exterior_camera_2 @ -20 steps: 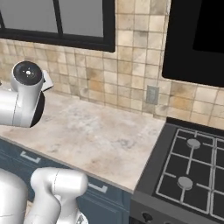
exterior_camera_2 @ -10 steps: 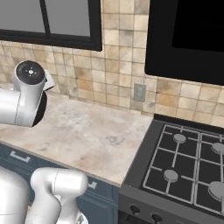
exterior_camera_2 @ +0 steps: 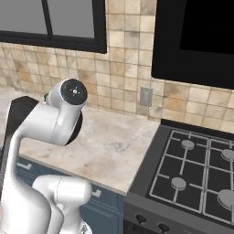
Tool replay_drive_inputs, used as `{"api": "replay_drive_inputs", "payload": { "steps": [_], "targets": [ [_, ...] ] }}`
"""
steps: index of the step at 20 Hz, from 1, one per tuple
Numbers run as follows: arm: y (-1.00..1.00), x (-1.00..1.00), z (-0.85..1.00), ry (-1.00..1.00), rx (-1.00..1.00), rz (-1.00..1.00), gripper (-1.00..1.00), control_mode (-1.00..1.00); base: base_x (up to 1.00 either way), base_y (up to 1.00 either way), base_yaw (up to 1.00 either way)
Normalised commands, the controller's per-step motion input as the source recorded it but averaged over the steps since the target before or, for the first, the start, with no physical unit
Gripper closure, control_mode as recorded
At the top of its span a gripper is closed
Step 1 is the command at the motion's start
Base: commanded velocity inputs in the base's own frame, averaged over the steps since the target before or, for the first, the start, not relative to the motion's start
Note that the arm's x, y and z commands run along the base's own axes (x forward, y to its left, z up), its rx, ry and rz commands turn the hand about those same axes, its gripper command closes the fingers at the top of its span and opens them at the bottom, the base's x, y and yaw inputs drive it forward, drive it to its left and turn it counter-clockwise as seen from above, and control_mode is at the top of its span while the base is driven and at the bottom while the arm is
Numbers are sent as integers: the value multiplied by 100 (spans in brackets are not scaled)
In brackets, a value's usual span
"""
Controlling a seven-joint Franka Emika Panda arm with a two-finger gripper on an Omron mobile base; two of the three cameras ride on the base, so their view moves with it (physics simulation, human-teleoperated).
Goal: Collect the paprika, ketchup, and shaker from the cabinet and place them next to the stove.
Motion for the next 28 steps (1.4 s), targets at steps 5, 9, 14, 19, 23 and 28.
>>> {"api": "replay_drive_inputs", "payload": {
  "steps": [5,9,14,19,23,28],
  "targets": [
    [-88,0,-34,0,7,-1,100,-100,0,0,0],
    [-68,11,-22,0,0,-3,100,-100,0,0,0],
    [-57,17,-16,1,0,-5,100,-100,0,0,0],
    [-48,20,-27,6,-2,-4,100,-100,0,0,0],
    [-28,31,-46,8,-8,-3,100,-100,0,0,0],
    [-1,47,-47,4,-6,4,100,-100,0,0,0]
  ]
}}
